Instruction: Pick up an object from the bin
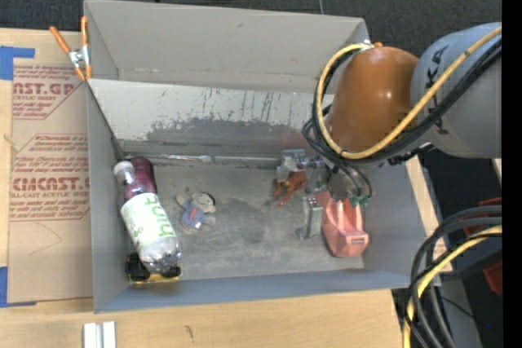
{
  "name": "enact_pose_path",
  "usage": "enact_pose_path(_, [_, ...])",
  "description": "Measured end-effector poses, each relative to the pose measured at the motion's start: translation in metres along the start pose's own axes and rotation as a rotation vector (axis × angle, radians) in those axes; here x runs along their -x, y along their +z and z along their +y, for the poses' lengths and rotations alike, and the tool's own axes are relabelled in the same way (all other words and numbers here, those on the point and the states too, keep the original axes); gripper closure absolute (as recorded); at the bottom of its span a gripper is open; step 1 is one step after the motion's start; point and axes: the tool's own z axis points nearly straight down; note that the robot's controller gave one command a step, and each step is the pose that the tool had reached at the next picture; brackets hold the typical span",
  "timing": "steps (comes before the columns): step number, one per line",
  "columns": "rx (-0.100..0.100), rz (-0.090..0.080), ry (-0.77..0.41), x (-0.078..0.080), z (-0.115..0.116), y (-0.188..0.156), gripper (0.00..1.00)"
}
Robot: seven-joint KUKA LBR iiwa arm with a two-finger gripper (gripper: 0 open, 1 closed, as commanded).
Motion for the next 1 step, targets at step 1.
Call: enact_pose_path(1, [0.002, 0.007, -0.148, 0.0437, -0.0423, 0.0098, 0.00])
